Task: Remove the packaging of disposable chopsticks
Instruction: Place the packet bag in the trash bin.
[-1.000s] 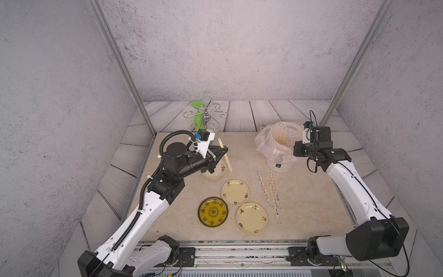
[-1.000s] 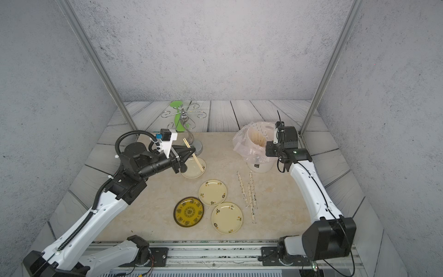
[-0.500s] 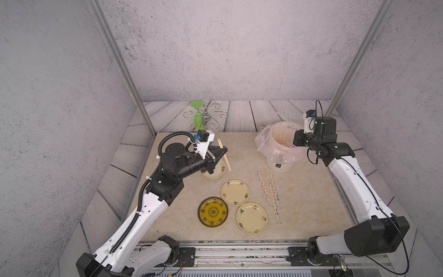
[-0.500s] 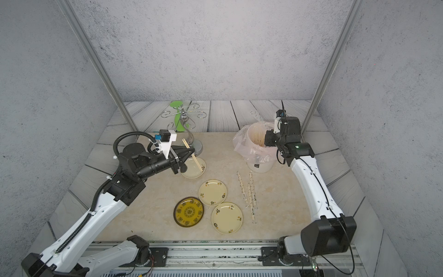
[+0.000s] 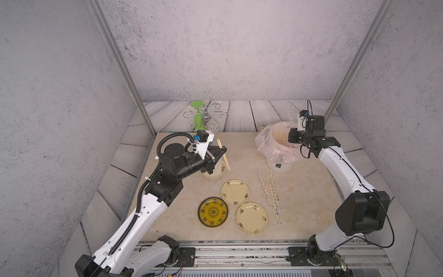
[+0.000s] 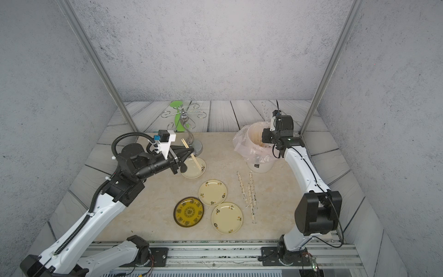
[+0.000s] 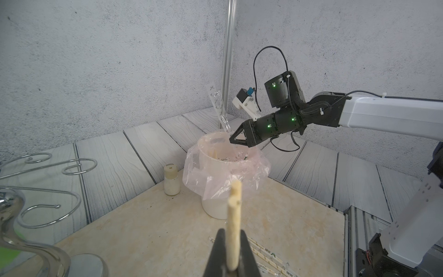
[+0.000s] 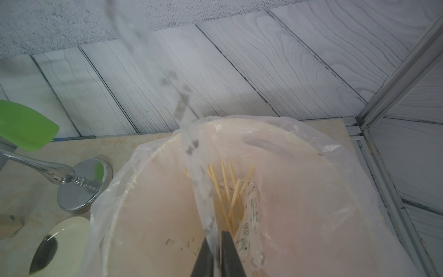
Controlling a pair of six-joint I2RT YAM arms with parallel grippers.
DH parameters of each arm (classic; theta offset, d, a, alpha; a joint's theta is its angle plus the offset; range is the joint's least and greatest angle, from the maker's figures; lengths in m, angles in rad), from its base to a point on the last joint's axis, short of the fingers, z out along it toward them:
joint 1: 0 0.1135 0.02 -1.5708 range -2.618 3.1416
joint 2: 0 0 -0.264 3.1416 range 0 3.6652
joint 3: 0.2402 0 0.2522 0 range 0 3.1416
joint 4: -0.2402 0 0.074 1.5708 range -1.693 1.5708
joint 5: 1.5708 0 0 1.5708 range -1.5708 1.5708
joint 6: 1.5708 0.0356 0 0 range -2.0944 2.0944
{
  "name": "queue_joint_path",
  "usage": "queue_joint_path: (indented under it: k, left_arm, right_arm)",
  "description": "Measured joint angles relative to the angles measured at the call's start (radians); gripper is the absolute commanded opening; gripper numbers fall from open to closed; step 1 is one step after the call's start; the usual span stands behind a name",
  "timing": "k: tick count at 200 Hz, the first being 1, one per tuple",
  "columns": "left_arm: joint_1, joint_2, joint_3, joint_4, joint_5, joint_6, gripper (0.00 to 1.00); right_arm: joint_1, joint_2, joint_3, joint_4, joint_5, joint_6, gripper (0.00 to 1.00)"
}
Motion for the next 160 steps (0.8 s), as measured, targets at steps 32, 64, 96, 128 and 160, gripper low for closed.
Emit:
queue_joint_path:
  k: [32, 64, 96, 128, 160]
  left_arm:
    - [0.0, 0.0, 0.0, 0.0, 0.003, 0.0, 0.0]
    - [0.0, -0.002, 0.0, -0.005, 0.002, 0.006, 0.0]
    - [0.0, -0.014, 0.0, -0.008, -0.004, 0.015, 0.0]
    - [0.0, -0.019, 0.0, -0.008, -0.004, 0.016, 0.0]
    - [0.0, -0.02, 0.0, -0.009, -0.006, 0.021, 0.0]
  right_arm:
    - [-0.007, 0.0, -0.008, 0.008, 0.0, 0.0, 0.29]
    - [-0.017, 0.0, -0.01, 0.008, -0.004, -0.011, 0.43]
    - [-0.021, 0.001, -0.01, 0.008, -0.017, -0.016, 0.46]
    - [-0.021, 0.004, -0.008, 0.003, -0.034, -0.016, 0.28]
    - [-0.023, 0.003, -0.045, 0.019, -0.051, -0.009, 0.11]
